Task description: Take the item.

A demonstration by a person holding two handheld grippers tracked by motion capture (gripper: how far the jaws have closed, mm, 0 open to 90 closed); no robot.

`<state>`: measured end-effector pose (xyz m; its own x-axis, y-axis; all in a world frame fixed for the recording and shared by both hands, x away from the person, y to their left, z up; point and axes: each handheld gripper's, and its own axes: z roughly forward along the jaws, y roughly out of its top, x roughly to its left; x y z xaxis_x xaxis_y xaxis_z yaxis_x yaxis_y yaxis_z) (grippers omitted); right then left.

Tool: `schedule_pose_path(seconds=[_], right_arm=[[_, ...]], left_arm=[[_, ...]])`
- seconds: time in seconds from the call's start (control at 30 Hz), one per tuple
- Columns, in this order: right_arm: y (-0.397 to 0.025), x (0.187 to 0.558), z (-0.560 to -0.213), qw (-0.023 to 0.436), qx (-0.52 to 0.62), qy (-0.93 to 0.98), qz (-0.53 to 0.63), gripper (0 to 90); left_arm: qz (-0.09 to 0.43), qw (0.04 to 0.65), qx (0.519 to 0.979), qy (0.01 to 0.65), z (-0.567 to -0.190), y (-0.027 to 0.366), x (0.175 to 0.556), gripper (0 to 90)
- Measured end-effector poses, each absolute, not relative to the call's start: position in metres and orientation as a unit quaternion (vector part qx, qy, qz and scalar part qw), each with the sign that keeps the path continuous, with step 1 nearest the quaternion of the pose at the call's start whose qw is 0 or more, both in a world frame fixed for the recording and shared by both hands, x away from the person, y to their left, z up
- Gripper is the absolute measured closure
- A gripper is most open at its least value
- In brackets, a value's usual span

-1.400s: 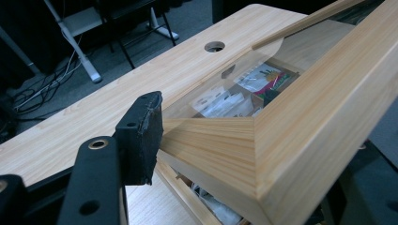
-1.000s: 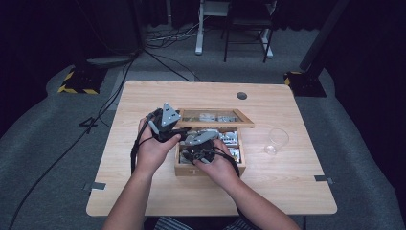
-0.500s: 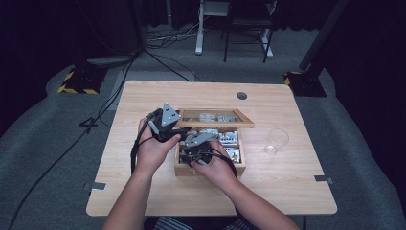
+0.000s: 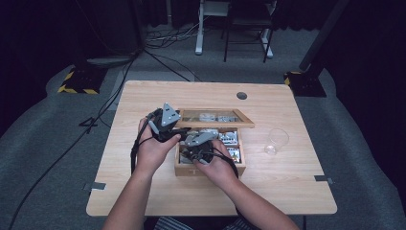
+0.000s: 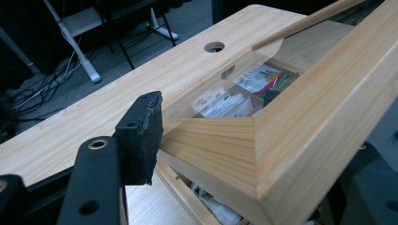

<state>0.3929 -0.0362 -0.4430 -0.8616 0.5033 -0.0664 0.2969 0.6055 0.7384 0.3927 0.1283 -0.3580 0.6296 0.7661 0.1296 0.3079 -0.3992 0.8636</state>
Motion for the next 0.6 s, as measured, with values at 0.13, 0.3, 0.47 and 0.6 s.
schedule_pose_path(seconds=[0.13, 0.3, 0.47, 0.6], right_arm=[[-0.038, 0.393, -0.443, 0.138, 0.226, 0.885, 0.384, 88.2], [-0.041, 0.392, -0.437, 0.142, 0.225, 0.880, 0.394, 89.9], [-0.045, 0.387, -0.428, 0.140, 0.226, 0.874, 0.407, 90.0], [-0.049, 0.382, -0.419, 0.141, 0.223, 0.870, 0.416, 90.0]], left_arm=[[0.267, 0.430, 0.793, 0.339, -0.358, 0.128, 0.393, 39.7], [0.267, 0.429, 0.794, 0.338, -0.359, 0.128, 0.393, 39.5], [0.267, 0.429, 0.795, 0.336, -0.359, 0.128, 0.394, 39.5], [0.267, 0.429, 0.795, 0.337, -0.359, 0.127, 0.395, 39.5]])
